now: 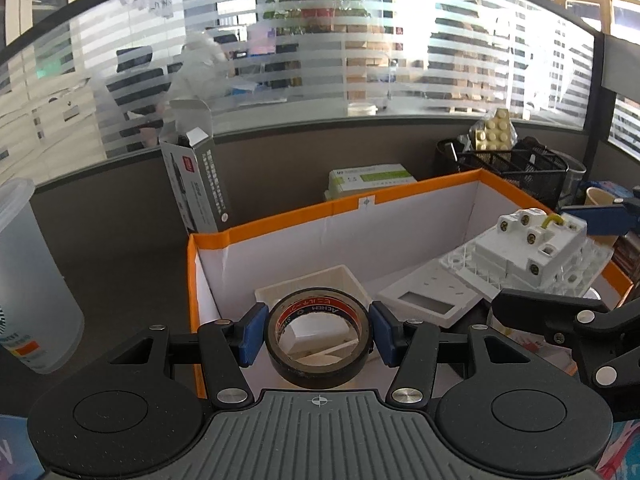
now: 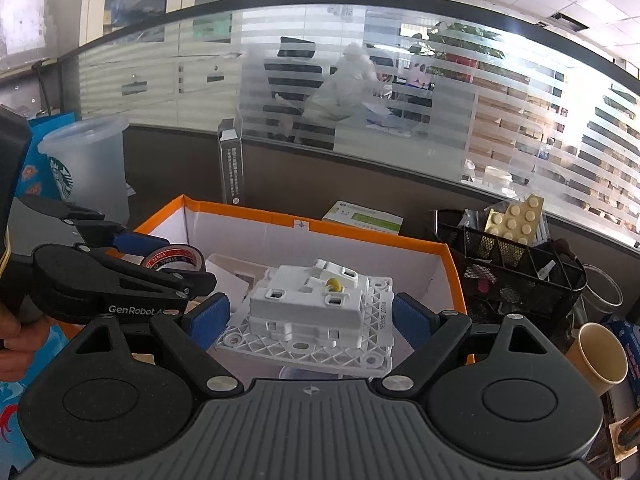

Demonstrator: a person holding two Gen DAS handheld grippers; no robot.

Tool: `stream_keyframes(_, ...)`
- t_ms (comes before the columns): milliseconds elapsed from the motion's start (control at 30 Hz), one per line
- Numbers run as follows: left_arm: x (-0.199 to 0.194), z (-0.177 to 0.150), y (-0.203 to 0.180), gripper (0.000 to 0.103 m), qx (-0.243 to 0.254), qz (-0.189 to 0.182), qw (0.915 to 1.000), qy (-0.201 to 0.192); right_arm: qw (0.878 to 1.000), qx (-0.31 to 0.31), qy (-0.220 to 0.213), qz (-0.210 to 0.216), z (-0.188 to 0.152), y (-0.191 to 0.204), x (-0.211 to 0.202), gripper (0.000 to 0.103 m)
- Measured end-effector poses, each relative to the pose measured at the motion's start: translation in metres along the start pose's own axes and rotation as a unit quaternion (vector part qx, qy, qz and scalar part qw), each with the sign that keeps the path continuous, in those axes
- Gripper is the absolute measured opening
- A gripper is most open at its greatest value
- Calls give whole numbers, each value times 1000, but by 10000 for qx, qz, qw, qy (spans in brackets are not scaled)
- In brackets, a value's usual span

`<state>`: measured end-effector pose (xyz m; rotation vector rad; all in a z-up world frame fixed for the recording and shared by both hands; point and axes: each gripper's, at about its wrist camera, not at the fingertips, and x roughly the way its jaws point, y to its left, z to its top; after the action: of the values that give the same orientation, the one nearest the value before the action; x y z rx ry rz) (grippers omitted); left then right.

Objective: Organize rigid objects
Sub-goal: 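Lower the white socket into the orange box and open the right gripper, then lower the tape roll into the orange box and open the left gripper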

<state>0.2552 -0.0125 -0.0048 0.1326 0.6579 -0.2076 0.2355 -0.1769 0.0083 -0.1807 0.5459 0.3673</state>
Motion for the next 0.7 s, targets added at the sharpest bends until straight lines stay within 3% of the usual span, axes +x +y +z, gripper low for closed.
stream_keyframes(100,5,-1,0,53,20,37,10000,71,9999,-145,46,-43,2,3,3,72)
stream_keyframes(400,12,-3,-3,53,66,45,9998,179,9995,-233,194,40,3,6,13,59)
stream_keyframes(700,15,-2,-10,53,292,115,9992,252,9991,-157,389,113,-5,5,28,57)
